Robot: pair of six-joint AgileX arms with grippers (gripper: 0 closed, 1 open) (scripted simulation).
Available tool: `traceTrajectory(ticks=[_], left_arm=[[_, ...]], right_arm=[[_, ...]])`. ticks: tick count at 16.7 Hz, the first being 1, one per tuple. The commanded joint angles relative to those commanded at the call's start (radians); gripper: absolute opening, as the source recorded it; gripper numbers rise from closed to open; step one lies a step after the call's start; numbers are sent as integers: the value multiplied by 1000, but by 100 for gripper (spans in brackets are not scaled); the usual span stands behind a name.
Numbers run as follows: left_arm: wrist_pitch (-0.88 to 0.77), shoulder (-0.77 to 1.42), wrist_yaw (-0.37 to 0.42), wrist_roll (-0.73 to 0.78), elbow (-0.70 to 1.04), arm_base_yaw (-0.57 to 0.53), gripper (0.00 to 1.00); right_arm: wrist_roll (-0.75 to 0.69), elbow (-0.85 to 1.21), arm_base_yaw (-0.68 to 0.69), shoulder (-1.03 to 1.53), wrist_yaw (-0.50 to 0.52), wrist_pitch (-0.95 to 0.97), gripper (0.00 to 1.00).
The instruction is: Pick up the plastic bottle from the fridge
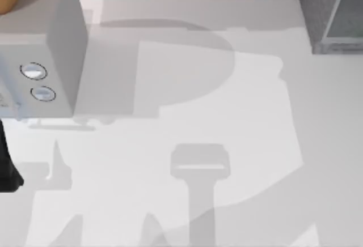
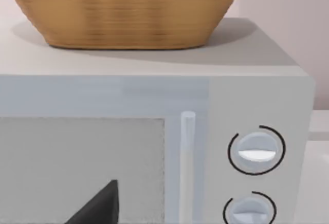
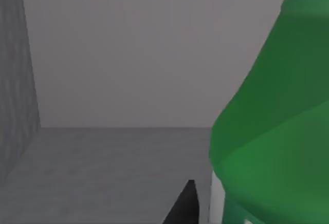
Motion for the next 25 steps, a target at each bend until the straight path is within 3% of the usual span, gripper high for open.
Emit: traceTrajectory(ticks=[2, 3, 12, 19, 25], left_arm=[[0, 0, 0, 0, 0, 0, 100], [0, 0, 0, 0, 0, 0, 100], [0, 0, 0, 0, 0, 0, 100], [0, 0, 0, 0, 0, 0, 100], [0, 0, 0, 0, 0, 0, 100]], right_arm=[[0, 0, 0, 0, 0, 0, 2], [0, 0, 0, 0, 0, 0, 0], [1, -1, -3, -4, 0, -3, 0], [2, 27, -3, -127, -1, -158, 0], [4, 13, -3, -149, -7, -157, 0]])
